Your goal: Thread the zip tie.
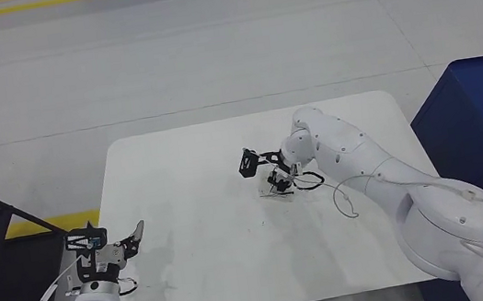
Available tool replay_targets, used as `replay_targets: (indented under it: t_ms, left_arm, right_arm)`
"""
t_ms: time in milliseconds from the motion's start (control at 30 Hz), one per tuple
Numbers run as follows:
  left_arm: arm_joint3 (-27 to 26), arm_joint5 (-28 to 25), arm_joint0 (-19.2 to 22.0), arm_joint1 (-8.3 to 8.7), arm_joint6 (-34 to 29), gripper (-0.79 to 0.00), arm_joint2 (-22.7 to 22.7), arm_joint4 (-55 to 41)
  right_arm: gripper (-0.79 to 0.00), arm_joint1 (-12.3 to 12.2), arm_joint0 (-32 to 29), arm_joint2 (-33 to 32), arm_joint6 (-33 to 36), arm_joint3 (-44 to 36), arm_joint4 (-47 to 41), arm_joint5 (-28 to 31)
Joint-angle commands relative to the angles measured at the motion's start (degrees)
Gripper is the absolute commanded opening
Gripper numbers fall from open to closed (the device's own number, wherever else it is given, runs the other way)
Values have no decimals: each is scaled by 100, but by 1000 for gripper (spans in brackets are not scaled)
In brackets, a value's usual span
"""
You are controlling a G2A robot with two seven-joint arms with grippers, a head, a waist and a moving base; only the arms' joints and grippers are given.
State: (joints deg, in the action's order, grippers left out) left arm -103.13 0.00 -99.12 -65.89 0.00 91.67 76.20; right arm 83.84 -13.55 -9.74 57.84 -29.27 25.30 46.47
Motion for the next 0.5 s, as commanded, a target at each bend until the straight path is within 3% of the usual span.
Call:
replay_targets:
  t_ms: [0, 467]
  left_arm:
    - [0, 0, 0, 0, 0, 0, 0, 0]
    - [0, 0, 0, 0, 0, 0, 0, 0]
  right_arm:
    - [-613, -21, -11, 0, -39, -36, 8, 39]
    - [-613, -111, -9, 0, -119, -176, -29, 119]
